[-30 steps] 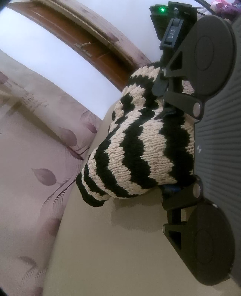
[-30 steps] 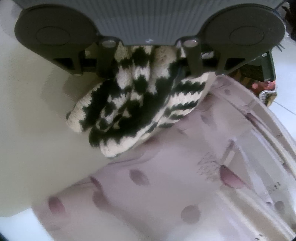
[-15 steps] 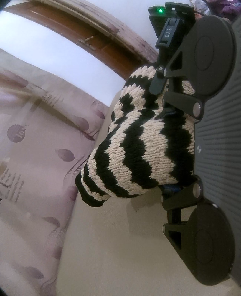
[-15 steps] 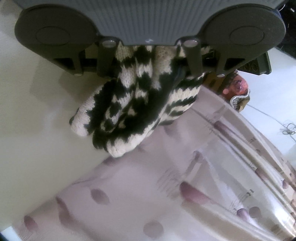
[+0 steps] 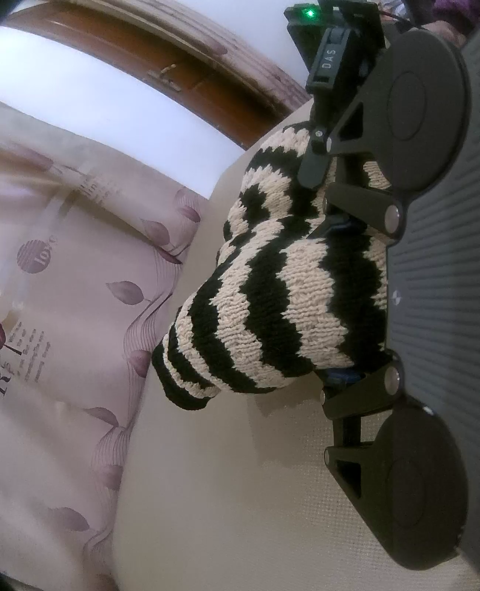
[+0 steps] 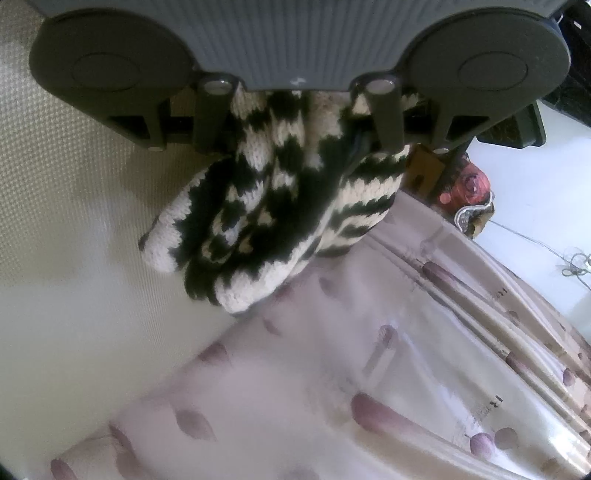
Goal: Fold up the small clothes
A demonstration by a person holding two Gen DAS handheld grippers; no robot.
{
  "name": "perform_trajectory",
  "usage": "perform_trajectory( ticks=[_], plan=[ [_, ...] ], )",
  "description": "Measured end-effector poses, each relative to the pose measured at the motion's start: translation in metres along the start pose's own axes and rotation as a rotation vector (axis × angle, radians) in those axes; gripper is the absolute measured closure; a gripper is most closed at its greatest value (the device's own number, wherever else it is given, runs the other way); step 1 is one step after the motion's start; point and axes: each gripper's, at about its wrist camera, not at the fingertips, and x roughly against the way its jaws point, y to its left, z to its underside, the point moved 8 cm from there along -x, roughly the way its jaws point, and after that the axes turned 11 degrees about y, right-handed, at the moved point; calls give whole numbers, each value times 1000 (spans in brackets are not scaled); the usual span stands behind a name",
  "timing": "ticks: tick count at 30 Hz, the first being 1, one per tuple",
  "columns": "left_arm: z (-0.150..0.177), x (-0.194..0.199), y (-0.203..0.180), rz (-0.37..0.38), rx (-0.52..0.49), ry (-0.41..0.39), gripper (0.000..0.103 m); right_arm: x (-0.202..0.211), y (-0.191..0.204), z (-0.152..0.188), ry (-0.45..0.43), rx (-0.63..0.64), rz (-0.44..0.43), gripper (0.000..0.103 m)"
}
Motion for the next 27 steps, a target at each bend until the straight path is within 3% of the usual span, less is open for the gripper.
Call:
perform_trajectory(
  ticks=[20,24,27],
  plan=[
    [14,-10,17,-15,61,5,39,-7,-18,5,28,-17,51,54],
    [15,-13,24,-14,84,-2,33,-7,-24,7,31,-7,97,53],
    [17,-13,26,-45,71,-15,22,-8,-25,10,42,43,169,52]
  ],
)
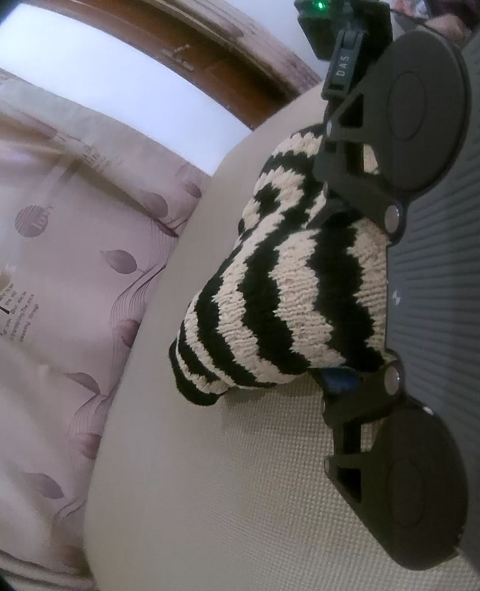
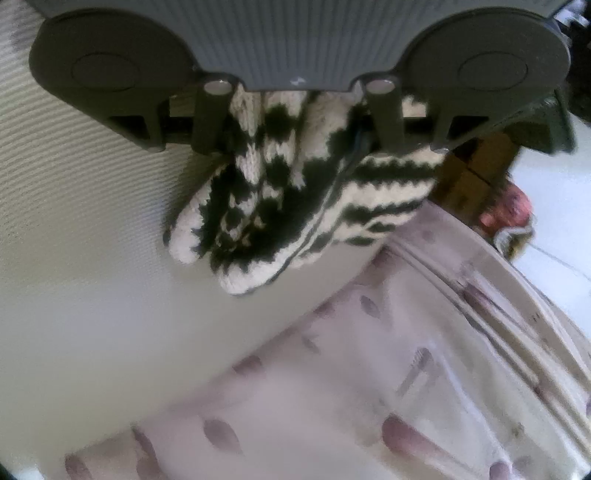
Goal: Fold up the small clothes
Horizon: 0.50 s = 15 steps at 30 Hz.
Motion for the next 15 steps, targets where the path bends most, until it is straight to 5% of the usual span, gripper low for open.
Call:
perform_trajectory(
  ticks=[5,9,15],
  plan=[
    [1,0,0,-47,-29,-26,11,-2,2,6,-5,98,112,42],
    [3,5,-1,-63,-45,-66,2,-2,2,11,-33,170,219,19],
    [6,37,-21,-260,-186,-272,0,18,20,16,-130,232,321,12]
  ],
)
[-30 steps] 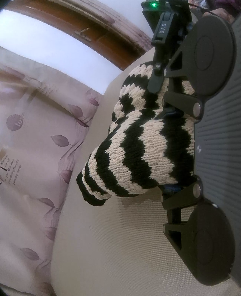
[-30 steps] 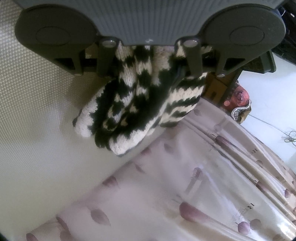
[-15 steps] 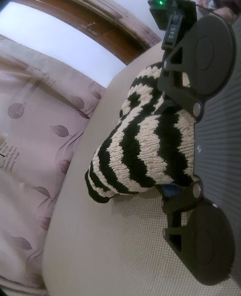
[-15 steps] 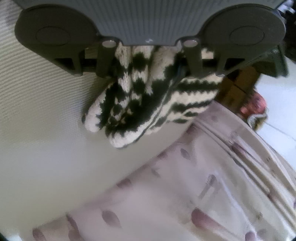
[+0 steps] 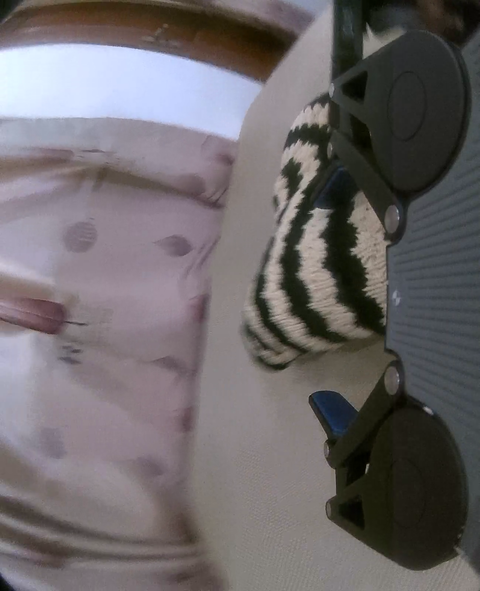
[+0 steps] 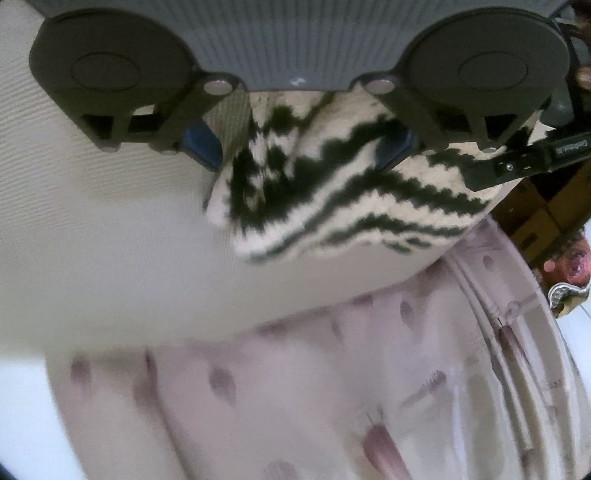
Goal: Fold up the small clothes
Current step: 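Open both grippers and lift them off the folded cardigan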
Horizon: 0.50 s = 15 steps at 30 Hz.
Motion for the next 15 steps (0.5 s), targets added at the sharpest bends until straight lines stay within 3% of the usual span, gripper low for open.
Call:
perform_trajectory(
  ticks=[5,7,12,15],
  plan=[
    [-8,28,-8,-140,-32,-102,0,49,30,10,-175,116,112,1],
    [-9,39,-14,-161,-39,-124,0,64,38,16,-233,124,174,0],
    [-13,61,-33,-202,-83,-173,0,83,52,35,-281,110,270,0],
    [-16,81,-39,-212,-79,-229,0,90,60,42,-290,110,272,0]
  ],
)
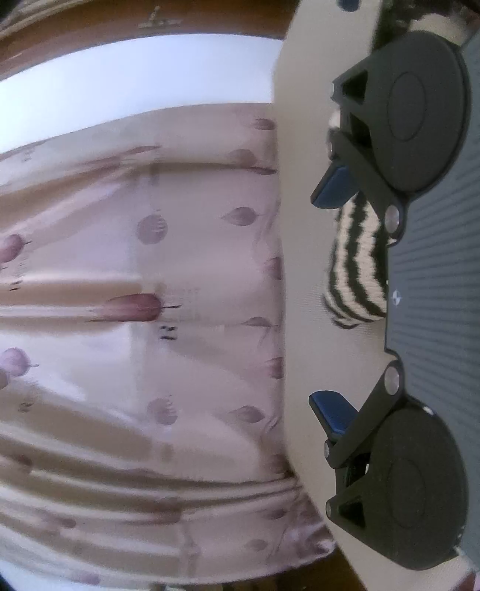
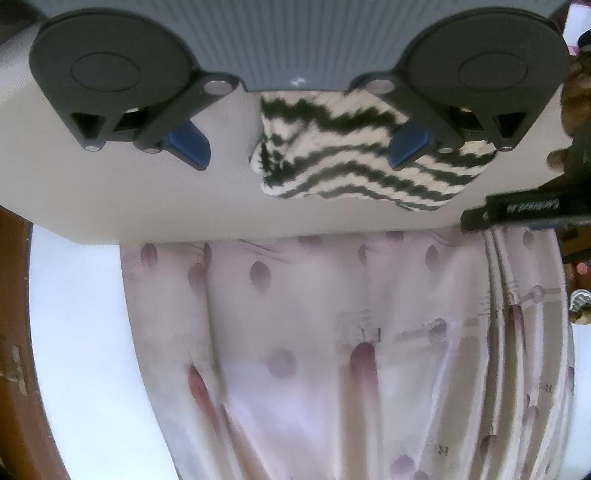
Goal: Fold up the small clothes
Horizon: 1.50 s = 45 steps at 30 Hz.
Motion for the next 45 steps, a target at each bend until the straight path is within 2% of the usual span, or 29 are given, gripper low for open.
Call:
perform_trajectory(
  ticks=[7,11,14,24,32,45],
  plan=[
    [-13,17,2,80,80,21,0,26,12,0,-41,55,2,0],
    [-17,25,-2,77,26,23,0,29,16,2,-27,58,-7,0],
    [-20,33,-7,72,-21,-16,0,31,15,2,-24,42,-19,0],
    [-23,49,-19,97,-61,-60,0,38,16,4,-21,44,-16,0],
    [-20,46,-23,151,-52,-5,0,39,14,3,-17,32,-22,0],
    [-7,33,-22,166,-26,69,0,35,15,7,7,39,-12,0]
  ],
)
